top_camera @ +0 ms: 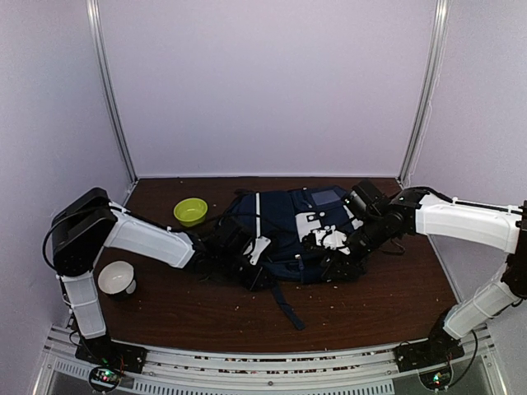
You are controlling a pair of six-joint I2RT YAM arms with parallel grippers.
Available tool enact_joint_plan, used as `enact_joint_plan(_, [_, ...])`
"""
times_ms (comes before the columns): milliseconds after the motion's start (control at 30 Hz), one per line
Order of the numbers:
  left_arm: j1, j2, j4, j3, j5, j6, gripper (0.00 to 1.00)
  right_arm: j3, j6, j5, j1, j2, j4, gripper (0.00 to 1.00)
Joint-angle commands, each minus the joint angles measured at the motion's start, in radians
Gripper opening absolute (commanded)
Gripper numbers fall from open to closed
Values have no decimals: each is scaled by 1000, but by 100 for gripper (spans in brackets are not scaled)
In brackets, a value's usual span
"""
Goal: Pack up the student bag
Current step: Hold the largest pocket of the student bag.
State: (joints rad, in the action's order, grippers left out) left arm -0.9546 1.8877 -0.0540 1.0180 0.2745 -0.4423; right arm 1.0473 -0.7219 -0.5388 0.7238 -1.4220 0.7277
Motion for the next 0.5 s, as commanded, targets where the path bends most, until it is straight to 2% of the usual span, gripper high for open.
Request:
enact_joint_plan(0, [8,-43,-166,-45,5,-82,30,17,21,22,0,8,-5,36])
enact_joint_plan(167, [3,-106,-273,-150,-84,-279,35,34,28,34,1,18,16,37])
enact_joint_plan(233, [3,-94,-269,-161,-123,-305,36,37,30,40,1,25,16,37])
enact_joint_plan(467, [4,-29,-306,-138,-81,-312,36,58,35,51,0,24,27,37])
